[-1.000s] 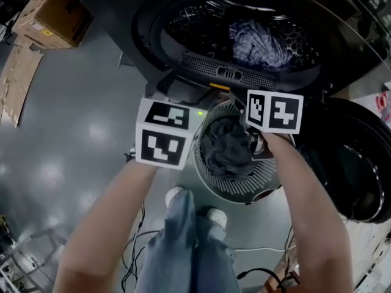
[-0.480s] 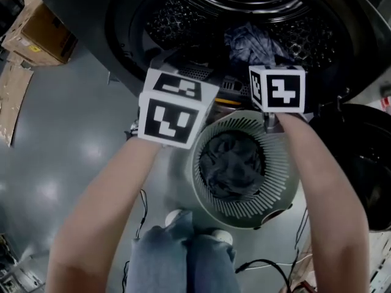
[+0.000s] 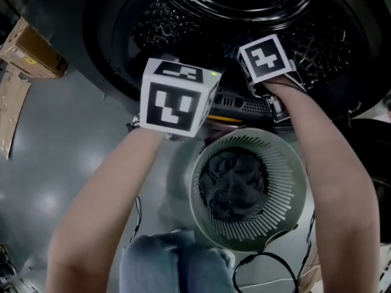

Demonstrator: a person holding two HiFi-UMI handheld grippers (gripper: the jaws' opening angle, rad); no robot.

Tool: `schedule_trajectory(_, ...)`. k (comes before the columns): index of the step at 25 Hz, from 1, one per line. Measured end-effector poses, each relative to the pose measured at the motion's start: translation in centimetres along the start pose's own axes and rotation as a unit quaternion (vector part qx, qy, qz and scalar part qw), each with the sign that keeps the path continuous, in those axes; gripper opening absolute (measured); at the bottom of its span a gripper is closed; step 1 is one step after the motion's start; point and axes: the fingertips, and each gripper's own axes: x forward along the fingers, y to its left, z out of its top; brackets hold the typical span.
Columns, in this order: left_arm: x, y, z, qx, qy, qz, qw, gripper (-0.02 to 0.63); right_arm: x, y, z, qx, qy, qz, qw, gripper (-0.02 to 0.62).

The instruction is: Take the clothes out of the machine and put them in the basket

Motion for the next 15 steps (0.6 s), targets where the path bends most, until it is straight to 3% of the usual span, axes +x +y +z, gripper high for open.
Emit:
schedule_trajectory(6, 0.8, 1.1, 0.7, -0.001, -0.013, 0.01, 0.9999, 0.357, 4.4, -1.6, -2.3, -0.021, 0.072, -0.002, 0.997, 0.442)
schedule_trajectory(10, 0.5, 1.0, 0.9, 0.003, -0.021, 0.007, 0.9998, 0.357, 5.1, -2.4, -3.3, 0.03, 0.112, 0.03, 0.993, 0.443)
schedule_trajectory(15, 0.1, 0.7, 1.0, 0.015, -0.03, 0.004, 0.9994, 0.357, 5.9, -2.0, -5.8, 0.022, 0.195, 0.09, 0.976, 0.442)
